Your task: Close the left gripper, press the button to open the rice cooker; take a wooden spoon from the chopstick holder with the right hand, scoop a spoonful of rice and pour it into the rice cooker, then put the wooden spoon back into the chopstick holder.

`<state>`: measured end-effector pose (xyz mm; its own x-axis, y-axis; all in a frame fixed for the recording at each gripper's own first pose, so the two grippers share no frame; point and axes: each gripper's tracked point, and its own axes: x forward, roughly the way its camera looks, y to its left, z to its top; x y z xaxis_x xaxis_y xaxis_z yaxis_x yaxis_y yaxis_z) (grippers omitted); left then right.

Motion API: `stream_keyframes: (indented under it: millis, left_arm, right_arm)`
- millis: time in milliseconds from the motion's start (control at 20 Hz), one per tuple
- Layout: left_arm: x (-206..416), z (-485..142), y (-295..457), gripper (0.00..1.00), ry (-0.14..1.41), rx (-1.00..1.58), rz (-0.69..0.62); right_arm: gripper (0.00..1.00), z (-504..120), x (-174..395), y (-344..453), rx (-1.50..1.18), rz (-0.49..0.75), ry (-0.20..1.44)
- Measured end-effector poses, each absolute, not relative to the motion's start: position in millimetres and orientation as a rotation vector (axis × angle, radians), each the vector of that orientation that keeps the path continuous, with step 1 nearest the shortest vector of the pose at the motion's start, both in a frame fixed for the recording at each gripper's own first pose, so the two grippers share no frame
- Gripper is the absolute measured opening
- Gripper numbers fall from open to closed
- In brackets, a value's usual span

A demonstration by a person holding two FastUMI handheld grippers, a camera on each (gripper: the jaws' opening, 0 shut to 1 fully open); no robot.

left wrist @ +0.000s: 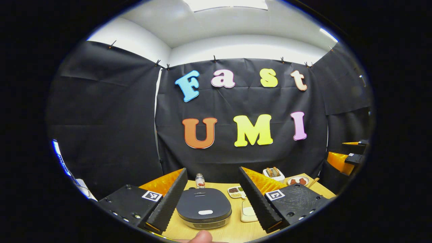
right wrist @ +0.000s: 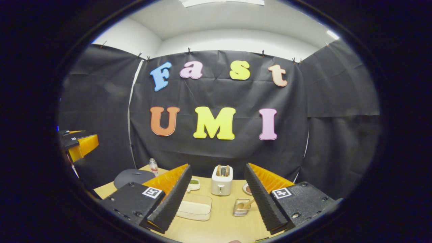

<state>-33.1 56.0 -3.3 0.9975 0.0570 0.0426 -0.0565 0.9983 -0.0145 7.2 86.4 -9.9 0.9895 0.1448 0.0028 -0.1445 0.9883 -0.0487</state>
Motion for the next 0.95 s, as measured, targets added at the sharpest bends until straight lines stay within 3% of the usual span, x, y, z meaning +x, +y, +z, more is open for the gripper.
stream_keyframes:
  millis: [50,100,950]
  left_arm:
    - [-35,-3,56,1.00,-0.041,-0.018,0.054]
    - [-36,-2,58,0.96,-0.042,-0.018,0.059]
    - [-35,-3,57,0.95,-0.031,0.015,0.060]
  right_arm:
    - [1.00,-9,6,88,-0.042,0.149,-0.002]
    - [1.00,-11,5,88,-0.036,0.148,0.002]
    - [1.00,-6,-1,86,-0.049,0.141,0.003]
